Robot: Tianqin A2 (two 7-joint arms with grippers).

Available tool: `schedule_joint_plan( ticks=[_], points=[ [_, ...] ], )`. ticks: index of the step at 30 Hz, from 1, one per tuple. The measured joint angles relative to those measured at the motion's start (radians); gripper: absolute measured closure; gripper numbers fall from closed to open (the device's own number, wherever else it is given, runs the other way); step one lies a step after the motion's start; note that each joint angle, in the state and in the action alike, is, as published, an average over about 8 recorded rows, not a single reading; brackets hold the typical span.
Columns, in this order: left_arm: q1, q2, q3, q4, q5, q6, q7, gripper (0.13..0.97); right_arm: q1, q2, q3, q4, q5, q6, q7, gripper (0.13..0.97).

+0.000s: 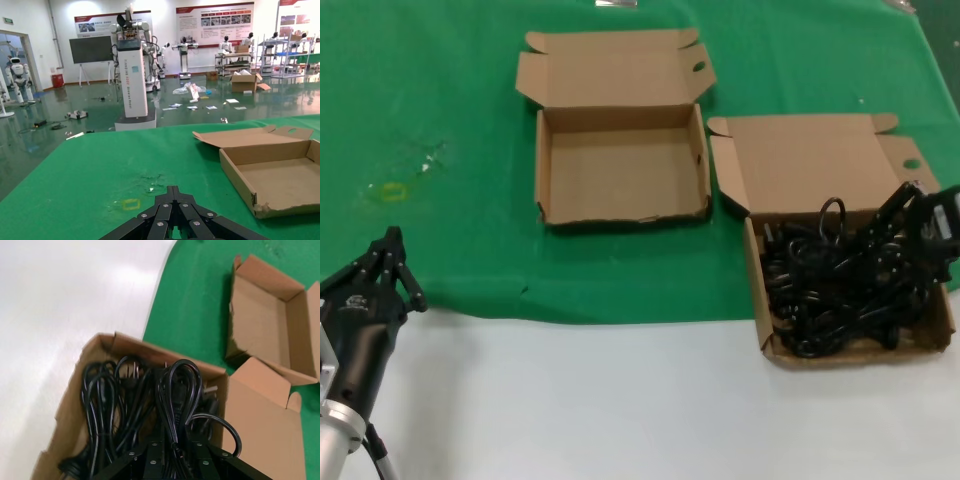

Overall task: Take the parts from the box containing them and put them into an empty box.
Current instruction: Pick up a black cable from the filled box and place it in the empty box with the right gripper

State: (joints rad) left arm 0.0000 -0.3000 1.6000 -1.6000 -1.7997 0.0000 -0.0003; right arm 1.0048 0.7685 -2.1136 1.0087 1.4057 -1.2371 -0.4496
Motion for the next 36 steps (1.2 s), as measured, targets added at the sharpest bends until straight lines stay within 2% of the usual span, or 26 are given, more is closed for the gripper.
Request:
schedule_joint_plan(
  ticks=[9,17,27,36],
  points=[
    [0.0,0.0,0.0,0.0,0.0,0.0,0.0,0.953,0.041,0.042,0.031,0.115,0.055,-0.116,0.217,0.881],
    [0.0,0.0,0.0,0.0,0.0,0.0,0.0,0.953,0.1,-0.008,0.027,0.123,0.055,-0.133,0.328,0.882],
    [0.0,0.0,0.0,0.0,0.0,0.0,0.0,0.953,0.185,-0.167,-0.029,-0.004,-0.014,-0.059,0.332,0.883],
    [0.0,0.0,0.0,0.0,0.0,0.0,0.0,0.953,0.268,-0.347,-0.068,-0.222,-0.053,0.037,0.274,0.883]
  ],
)
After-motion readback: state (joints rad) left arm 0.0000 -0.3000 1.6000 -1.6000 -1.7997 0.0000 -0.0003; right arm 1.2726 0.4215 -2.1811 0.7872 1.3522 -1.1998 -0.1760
